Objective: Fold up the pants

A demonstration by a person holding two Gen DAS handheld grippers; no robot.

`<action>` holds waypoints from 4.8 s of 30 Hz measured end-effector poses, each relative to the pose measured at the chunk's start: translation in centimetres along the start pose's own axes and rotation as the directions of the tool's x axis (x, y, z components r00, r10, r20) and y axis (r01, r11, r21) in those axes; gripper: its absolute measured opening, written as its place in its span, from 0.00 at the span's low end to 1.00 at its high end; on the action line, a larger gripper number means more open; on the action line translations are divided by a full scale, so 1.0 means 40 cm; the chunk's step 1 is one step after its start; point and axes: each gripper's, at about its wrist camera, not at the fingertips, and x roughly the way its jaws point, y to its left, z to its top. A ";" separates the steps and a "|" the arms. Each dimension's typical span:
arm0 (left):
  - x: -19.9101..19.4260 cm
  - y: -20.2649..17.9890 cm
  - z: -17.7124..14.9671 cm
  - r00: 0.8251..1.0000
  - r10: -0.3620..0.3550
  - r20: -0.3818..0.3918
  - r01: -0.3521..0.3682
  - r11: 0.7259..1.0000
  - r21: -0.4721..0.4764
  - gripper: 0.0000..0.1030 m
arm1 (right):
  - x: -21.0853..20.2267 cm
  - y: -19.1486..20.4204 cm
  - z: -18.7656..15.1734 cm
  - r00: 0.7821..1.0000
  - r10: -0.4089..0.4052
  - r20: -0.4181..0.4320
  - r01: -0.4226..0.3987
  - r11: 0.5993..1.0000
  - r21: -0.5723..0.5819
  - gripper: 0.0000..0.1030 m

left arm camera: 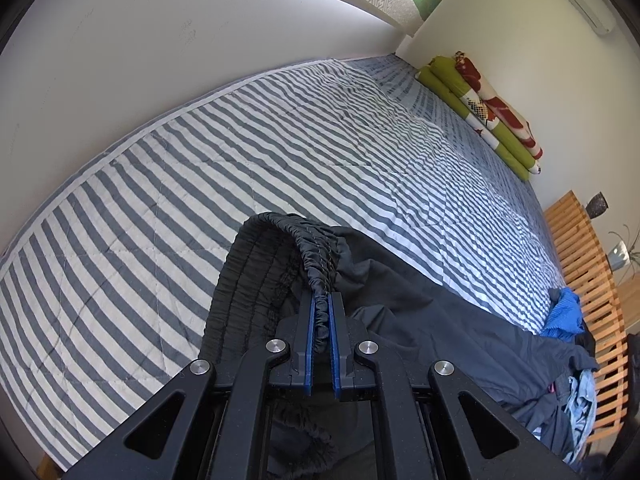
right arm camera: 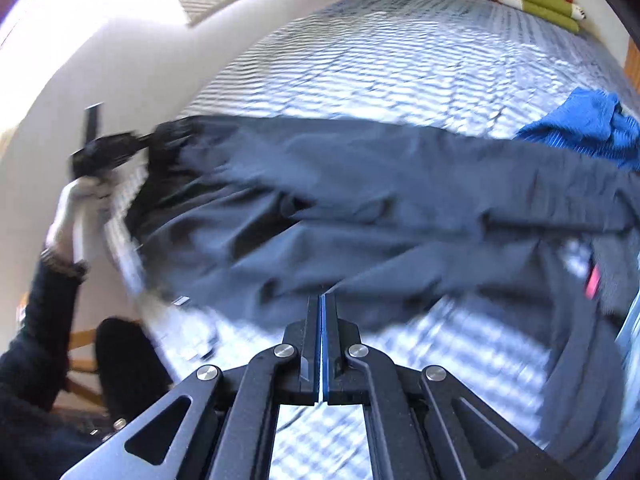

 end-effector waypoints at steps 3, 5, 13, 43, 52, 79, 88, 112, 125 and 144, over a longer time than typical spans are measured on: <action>-0.015 0.000 -0.016 1.000 0.001 0.004 -0.001 1.000 -0.009 0.06 | -0.013 0.102 -0.089 0.998 0.057 -0.012 -0.057 0.997 -0.059 0.00; -0.025 -0.007 -0.026 1.000 0.001 0.003 -0.001 1.000 -0.005 0.06 | -0.001 0.175 -0.155 0.996 0.074 -0.042 -0.079 0.990 -0.115 0.00; -0.067 -0.043 -0.050 1.000 -0.004 0.007 0.004 0.999 0.031 0.06 | 0.043 0.383 -0.326 0.994 0.027 -0.102 -0.065 0.919 -0.390 0.33; -0.090 -0.036 -0.077 1.000 -0.009 -0.015 0.010 0.998 0.059 0.06 | 0.170 0.235 -0.415 0.984 -0.118 -0.137 0.063 0.935 -0.348 0.43; -0.085 -0.045 -0.078 1.000 -0.007 -0.018 0.008 0.998 0.064 0.06 | 0.144 0.172 -0.407 0.976 -0.202 -0.080 0.166 0.930 -0.327 0.43; -0.120 -0.015 -0.016 0.999 -0.032 0.006 0.032 0.999 0.023 0.06 | 0.075 -0.065 0.105 0.920 -0.348 0.177 0.385 0.888 -0.252 0.43; -0.139 -0.009 0.013 0.999 -0.044 0.025 0.043 0.999 0.027 0.06 | 0.319 -0.061 0.181 0.924 -0.376 0.069 0.370 0.834 -0.410 0.39; 0.137 -0.117 0.341 0.999 -0.035 0.000 0.035 0.999 -0.029 0.22 | 0.276 -0.240 0.732 0.735 -0.640 0.225 0.676 0.718 -0.165 0.26; 0.002 0.059 -0.058 0.984 0.069 -0.164 -0.066 0.997 0.025 0.59 | 0.063 -0.189 0.162 0.883 -0.449 0.137 0.458 0.888 -0.038 0.40; 0.005 0.032 -0.161 0.986 0.142 -0.088 -0.144 0.989 -0.022 0.20 | 0.232 -0.171 -0.011 0.952 -0.308 -0.003 0.305 0.941 0.147 0.47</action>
